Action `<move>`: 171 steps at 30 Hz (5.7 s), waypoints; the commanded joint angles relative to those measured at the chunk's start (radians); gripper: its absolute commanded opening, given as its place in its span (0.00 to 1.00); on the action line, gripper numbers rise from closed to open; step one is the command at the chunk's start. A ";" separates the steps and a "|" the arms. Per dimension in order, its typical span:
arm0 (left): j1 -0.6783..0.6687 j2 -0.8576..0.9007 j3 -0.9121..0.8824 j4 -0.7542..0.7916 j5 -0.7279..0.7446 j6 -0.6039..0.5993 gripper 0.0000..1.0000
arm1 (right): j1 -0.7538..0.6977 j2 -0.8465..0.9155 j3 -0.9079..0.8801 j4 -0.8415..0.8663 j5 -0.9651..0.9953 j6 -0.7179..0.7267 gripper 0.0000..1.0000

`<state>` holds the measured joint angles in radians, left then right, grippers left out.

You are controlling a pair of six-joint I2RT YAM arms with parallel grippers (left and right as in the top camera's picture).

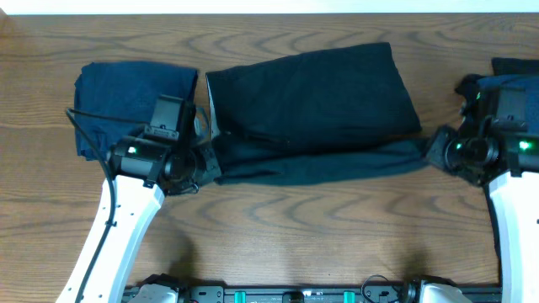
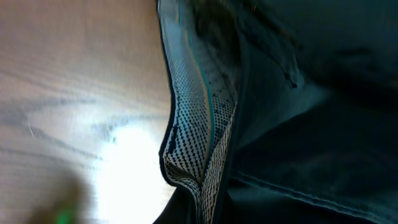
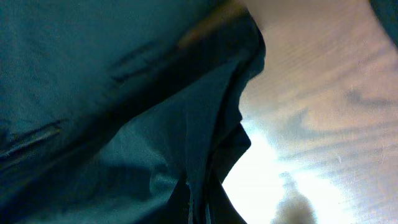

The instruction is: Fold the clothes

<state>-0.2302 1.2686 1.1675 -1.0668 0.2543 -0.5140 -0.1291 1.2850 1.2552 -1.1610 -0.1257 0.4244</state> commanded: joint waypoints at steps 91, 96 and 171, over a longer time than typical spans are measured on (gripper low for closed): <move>-0.019 0.651 0.182 0.528 -0.156 0.136 0.06 | 0.058 0.758 0.220 0.502 -0.103 -0.334 0.01; -0.042 0.721 0.182 0.557 -0.157 0.135 0.06 | 0.079 0.810 0.220 0.516 -0.128 -0.443 0.01; 0.031 0.582 0.175 0.193 0.113 0.029 0.06 | 0.545 0.509 0.223 0.260 -0.057 -0.452 0.01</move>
<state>-0.2035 1.8111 1.3502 -0.8780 0.3111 -0.4751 0.3874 1.7802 1.4841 -0.9062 -0.1883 -0.0154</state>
